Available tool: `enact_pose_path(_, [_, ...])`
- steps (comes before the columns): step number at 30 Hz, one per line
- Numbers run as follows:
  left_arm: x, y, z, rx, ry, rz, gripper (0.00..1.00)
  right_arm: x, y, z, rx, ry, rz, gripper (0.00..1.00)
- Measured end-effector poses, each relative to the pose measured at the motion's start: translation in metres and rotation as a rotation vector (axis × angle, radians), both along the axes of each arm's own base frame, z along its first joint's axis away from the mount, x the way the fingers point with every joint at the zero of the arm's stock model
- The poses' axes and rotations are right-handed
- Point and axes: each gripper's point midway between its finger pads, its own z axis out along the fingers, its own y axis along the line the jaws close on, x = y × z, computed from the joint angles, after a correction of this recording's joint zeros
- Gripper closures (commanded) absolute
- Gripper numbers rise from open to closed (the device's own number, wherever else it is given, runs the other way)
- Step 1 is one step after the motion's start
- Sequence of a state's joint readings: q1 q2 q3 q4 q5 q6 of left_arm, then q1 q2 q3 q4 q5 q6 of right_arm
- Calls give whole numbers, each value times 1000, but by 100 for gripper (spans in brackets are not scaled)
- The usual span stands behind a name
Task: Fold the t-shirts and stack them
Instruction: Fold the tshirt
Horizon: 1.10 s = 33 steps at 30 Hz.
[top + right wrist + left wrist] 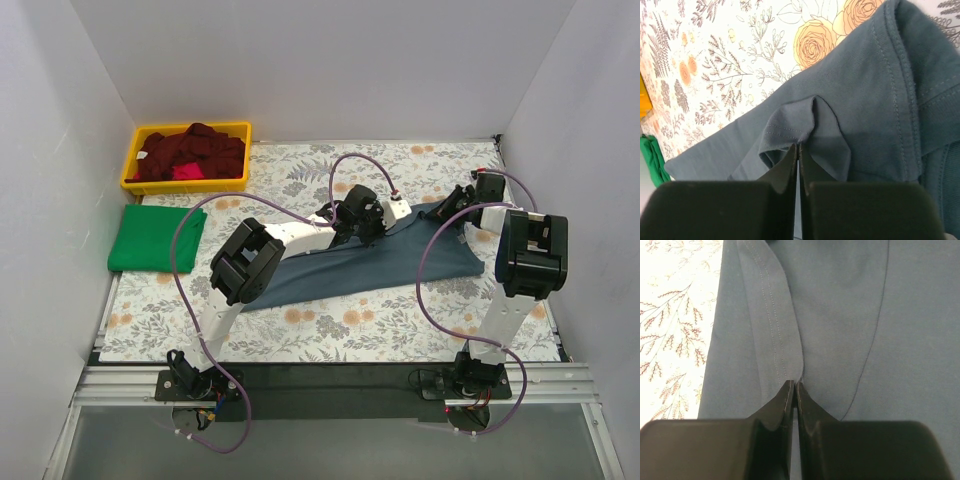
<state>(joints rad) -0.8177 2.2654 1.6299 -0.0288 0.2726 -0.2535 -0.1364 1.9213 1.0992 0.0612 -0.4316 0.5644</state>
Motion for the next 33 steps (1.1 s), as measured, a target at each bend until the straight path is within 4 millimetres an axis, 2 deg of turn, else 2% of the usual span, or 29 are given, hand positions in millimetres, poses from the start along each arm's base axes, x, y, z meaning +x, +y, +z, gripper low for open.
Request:
enact_pose_path(5, [2, 2, 0, 7, -10, 10, 100, 0, -8, 4, 3, -6, -19, 99])
enact_pose_path(13, [5, 2, 1, 9, -19, 22, 100, 2, -26, 39, -31, -94, -40, 99])
enact_pose_path(17, [5, 2, 5, 3, -22, 27, 100, 1, -29, 48, -52, -116, -32, 99])
enact_pose_path(26, [4, 2, 18, -19, -21, 39, 100, -14, -33, 50, -107, -95, -28, 99])
enact_pose_path(33, [-5, 5, 17, -26, 26, 45, 100, -30, -34, 35, -129, -38, -23, 99])
